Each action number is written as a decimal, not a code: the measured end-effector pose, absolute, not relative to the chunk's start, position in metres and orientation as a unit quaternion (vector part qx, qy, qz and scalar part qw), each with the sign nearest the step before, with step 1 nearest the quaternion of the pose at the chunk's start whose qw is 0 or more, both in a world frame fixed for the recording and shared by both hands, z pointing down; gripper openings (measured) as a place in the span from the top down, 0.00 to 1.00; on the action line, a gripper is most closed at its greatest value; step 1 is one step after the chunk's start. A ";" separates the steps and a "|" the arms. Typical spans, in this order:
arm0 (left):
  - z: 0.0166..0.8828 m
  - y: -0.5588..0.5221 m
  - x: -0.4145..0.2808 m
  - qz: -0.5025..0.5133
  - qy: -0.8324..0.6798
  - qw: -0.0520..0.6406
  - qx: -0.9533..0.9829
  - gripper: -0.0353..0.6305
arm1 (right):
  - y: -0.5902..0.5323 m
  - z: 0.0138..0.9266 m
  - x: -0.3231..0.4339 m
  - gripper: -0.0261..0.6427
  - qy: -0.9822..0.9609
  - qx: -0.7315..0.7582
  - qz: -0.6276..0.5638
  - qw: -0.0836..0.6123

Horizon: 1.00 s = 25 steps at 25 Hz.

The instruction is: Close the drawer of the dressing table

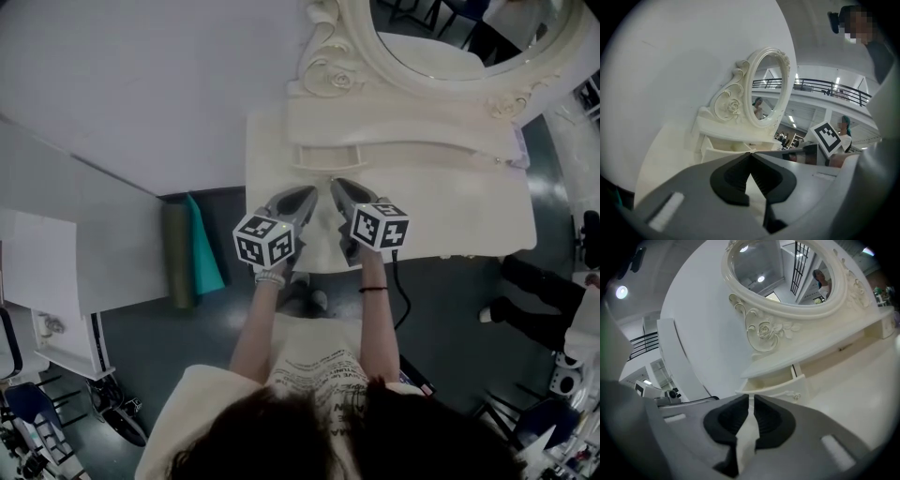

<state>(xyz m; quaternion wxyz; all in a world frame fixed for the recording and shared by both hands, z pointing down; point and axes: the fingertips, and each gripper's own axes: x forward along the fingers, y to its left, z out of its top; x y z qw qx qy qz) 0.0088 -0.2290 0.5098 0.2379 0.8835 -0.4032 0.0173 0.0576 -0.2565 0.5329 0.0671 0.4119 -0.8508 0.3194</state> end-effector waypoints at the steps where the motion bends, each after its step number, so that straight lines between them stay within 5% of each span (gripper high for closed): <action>1: 0.512 -0.230 0.008 0.018 -0.404 0.241 0.882 0.94 | -0.258 0.536 0.057 0.93 -0.849 0.413 0.322 0.069; 25: 0.546 -0.238 0.010 0.032 -0.393 0.287 0.873 0.94 | -0.272 0.585 0.053 0.79 -0.813 0.431 0.373 0.121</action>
